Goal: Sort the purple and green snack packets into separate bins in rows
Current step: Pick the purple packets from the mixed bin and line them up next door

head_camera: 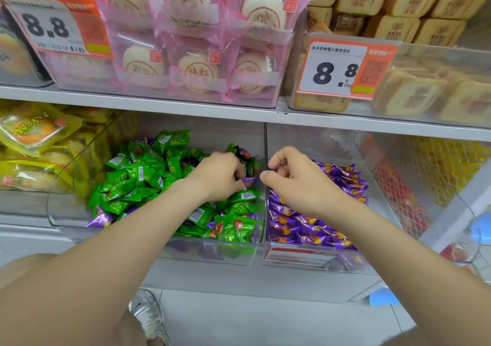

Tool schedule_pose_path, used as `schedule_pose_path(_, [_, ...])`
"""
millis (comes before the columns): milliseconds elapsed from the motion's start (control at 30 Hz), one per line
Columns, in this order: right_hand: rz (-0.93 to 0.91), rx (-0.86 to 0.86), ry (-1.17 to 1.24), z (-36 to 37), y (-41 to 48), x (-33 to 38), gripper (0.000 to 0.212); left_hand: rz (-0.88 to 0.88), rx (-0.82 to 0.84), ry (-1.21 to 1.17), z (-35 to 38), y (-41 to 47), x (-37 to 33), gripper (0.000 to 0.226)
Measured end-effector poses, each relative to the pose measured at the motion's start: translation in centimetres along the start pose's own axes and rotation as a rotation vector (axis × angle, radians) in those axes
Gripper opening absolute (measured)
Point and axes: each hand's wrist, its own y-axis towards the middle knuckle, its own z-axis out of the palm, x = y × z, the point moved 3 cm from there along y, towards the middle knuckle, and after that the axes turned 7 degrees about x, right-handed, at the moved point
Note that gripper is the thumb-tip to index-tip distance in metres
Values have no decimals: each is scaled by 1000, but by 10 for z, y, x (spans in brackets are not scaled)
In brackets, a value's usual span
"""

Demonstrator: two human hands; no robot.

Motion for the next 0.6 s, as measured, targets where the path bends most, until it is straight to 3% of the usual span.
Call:
schedule_pose_path(167, [-108, -29, -114, -4, -1, 0, 15, 59, -8, -155, -26, -28, -7, 3])
schedule_pose_path(300, [-245, 17, -266, 4, -3, 5, 41, 124, -70, -300, -47, -52, -14, 7])
schedule_pose_path(367, [-309, -55, -300, 3, -3, 10, 34, 153, -65, -419, -54, -62, -16, 8])
schedule_pose_path(433, [-320, -129, -219, -1, -2, 15, 18, 146, -55, -576, -58, -71, -18, 9])
schedule_pose_path(500, [-235, -109, 8, -4, -2, 16, 12, 140, -82, -687, -61, -80, -23, 21])
schedule_pose_path(600, [-67, -69, 452, -7, -10, 15, 10, 226, -160, -632, -63, -91, -40, 45])
